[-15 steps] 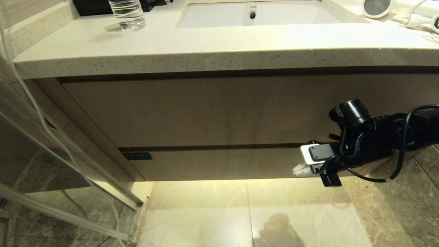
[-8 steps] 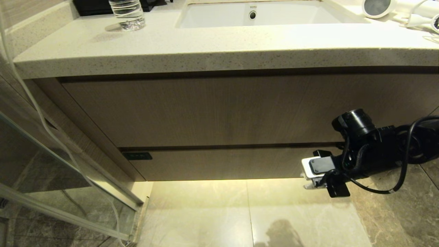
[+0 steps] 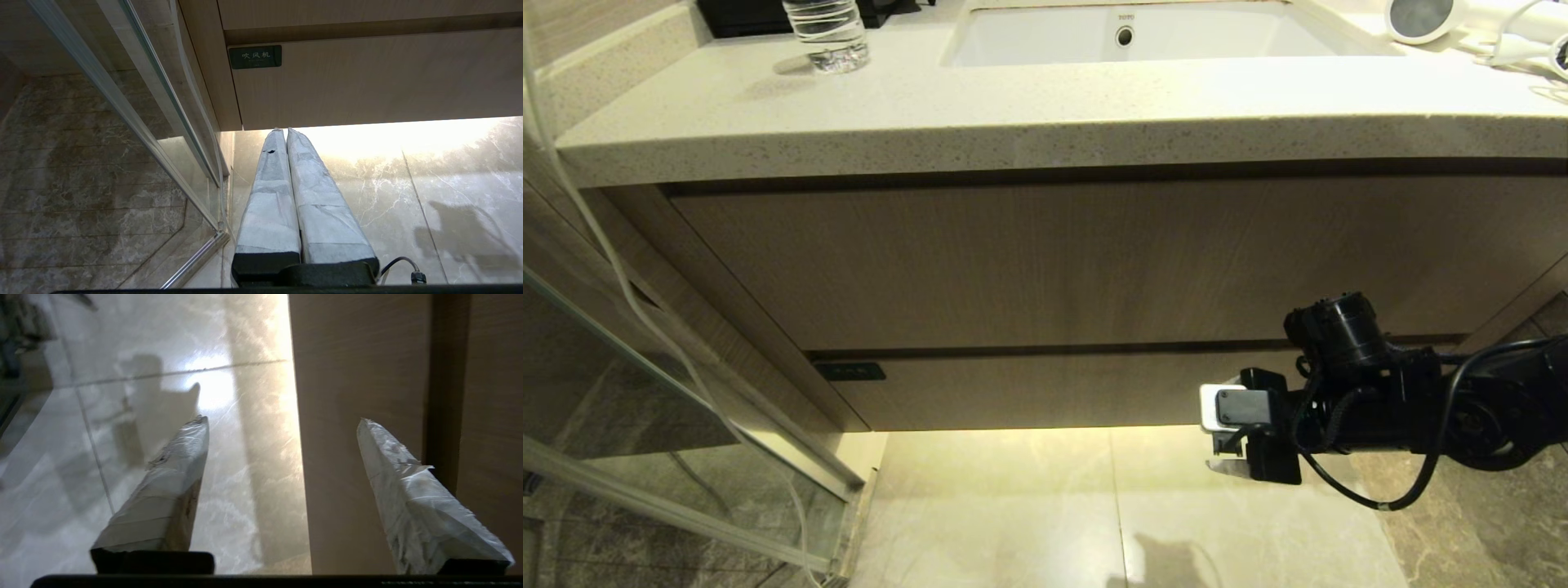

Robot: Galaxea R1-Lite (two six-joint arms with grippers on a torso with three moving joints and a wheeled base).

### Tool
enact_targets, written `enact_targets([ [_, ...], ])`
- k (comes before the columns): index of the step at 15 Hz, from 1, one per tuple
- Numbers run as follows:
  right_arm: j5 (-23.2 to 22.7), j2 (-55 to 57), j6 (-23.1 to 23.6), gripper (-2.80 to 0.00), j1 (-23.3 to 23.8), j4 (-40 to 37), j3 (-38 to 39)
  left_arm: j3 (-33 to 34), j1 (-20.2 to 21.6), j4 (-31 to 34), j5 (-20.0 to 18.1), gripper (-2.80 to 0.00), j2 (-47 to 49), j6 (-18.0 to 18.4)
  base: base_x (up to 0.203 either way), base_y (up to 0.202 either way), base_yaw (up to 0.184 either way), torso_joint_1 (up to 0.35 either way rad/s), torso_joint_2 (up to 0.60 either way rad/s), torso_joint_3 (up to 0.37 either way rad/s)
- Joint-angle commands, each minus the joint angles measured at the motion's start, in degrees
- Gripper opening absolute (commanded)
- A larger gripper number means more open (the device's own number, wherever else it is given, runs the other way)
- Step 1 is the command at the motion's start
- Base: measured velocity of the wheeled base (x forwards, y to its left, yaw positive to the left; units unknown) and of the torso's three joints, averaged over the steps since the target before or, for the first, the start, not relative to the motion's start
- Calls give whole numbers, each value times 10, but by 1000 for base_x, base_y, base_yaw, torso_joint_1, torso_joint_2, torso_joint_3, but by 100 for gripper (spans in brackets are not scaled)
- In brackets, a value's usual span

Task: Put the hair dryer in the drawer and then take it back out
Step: Pull open the drawer

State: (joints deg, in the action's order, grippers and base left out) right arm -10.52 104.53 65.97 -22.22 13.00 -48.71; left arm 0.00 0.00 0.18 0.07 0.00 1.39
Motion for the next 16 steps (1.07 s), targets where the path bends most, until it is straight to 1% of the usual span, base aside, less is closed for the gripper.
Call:
enact_targets([
  [1, 0, 30, -3, 0, -7, 65, 12, 0, 0, 0, 0, -280, 0, 0, 0, 0, 0, 0, 0, 0],
  [3, 0, 55, -12, 0, -6, 118, 11, 0, 0, 0, 0, -280, 0, 0, 0, 0, 0, 0, 0, 0],
  [5, -2, 82, -16, 0, -4, 151, 3, 0, 0, 0, 0, -280, 0, 0, 0, 0, 0, 0, 0, 0],
  [11, -20, 155, -12, 0, 20, 250, -37, 0, 0, 0, 0, -280, 0, 0, 0, 0, 0, 0, 0, 0],
  [14, -20, 185, -9, 0, 32, 275, -49, 0, 0, 0, 0, -280, 0, 0, 0, 0, 0, 0, 0, 0],
  [16, -21, 190, -8, 0, 38, 271, -52, 0, 0, 0, 0, -280, 0, 0, 0, 0, 0, 0, 0, 0],
])
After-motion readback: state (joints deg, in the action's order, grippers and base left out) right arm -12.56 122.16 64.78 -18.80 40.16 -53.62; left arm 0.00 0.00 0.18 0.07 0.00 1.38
